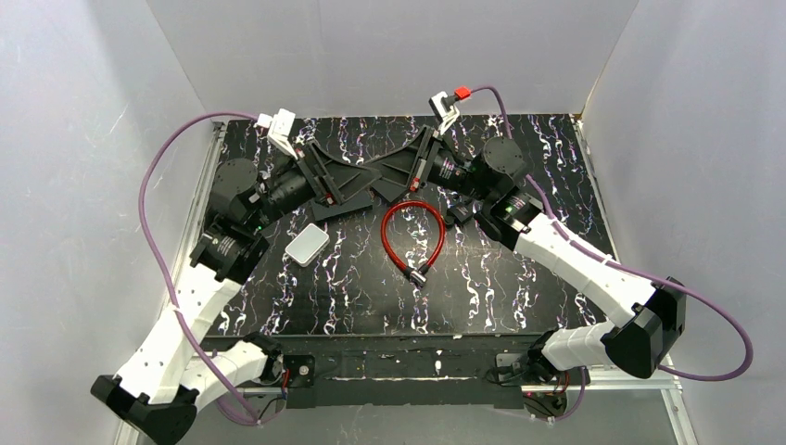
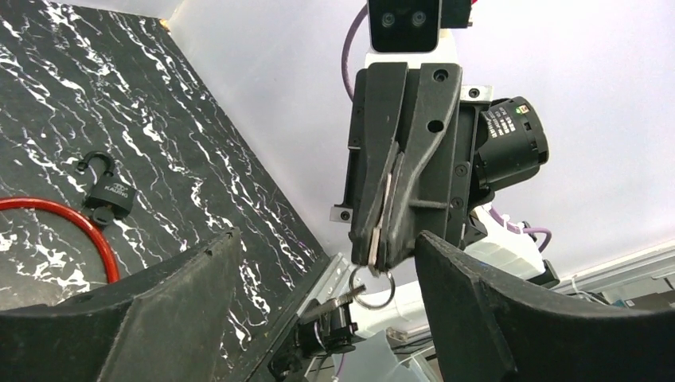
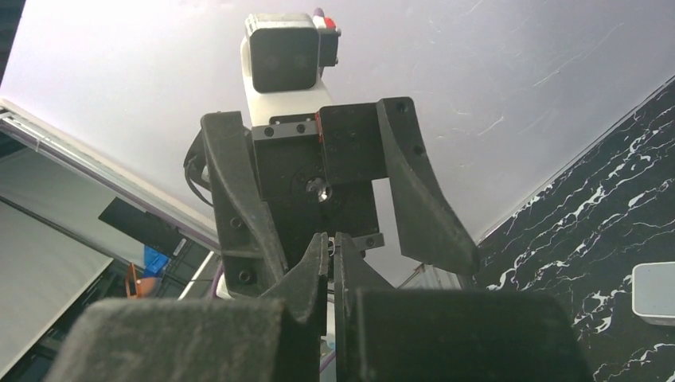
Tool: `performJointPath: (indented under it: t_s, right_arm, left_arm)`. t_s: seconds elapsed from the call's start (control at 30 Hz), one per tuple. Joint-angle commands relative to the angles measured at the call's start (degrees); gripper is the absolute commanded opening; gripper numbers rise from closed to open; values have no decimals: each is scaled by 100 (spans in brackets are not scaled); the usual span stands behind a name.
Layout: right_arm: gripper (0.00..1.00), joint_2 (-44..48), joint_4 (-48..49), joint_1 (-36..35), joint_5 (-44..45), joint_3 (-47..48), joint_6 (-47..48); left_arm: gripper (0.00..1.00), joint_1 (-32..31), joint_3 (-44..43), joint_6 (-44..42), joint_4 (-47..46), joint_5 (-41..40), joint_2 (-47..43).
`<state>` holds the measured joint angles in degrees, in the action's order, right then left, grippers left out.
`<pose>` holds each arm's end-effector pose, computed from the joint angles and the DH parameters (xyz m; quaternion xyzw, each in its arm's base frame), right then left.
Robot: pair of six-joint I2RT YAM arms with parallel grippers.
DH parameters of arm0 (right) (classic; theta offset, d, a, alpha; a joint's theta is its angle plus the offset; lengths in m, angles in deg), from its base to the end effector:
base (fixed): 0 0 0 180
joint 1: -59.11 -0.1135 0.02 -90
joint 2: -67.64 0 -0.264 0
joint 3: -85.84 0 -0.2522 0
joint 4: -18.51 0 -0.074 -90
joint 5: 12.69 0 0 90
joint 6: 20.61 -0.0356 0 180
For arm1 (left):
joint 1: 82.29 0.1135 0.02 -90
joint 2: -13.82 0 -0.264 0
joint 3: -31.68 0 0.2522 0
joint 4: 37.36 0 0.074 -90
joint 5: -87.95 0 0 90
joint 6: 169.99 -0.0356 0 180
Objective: Unlock with the key
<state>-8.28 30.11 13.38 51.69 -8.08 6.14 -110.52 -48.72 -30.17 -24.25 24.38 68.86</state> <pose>0.2002 0.2274 0.4534 -0.0981 0.5685 0.7294 0.3677 0.1688 -0.1086 0.4603 0.0604 0.6335 -0.5887 0.4984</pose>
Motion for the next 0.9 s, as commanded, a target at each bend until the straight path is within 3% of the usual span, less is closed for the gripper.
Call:
performJointPath:
  t_s: [0.0,0.17,0.27,0.3,0.43,0.5,0.63,0.8,0.87]
  right_arm:
    - [1,7,208,12,-65,318,3]
    - [1,54,43,12,101,318,70]
    - [1,60,16,12,196,299,79]
    - [1,65,13,12,238,288,70]
    - [1,37,60,12,315,290,39]
    - [1,-6,60,12,288,334,26]
    - [1,-62,64,12,246,376,9]
    - [1,-107,39,12,170,452,1]
    - [1,-107,30,12,137,458,-3]
  left_arm:
    - [58,19,-417,-59,-278,333,195]
    - [15,19,-424,-52,-248,544,257]
    - [4,19,-357,-38,-190,641,175]
    - [7,25,-319,-34,-157,677,138]
    - [45,35,-150,22,-117,773,-32]
    - [52,44,-83,41,-98,769,-109]
    - [52,60,-32,74,-154,789,-158]
    - [44,60,10,92,-188,686,-150]
    - [37,65,13,90,-175,601,-131]
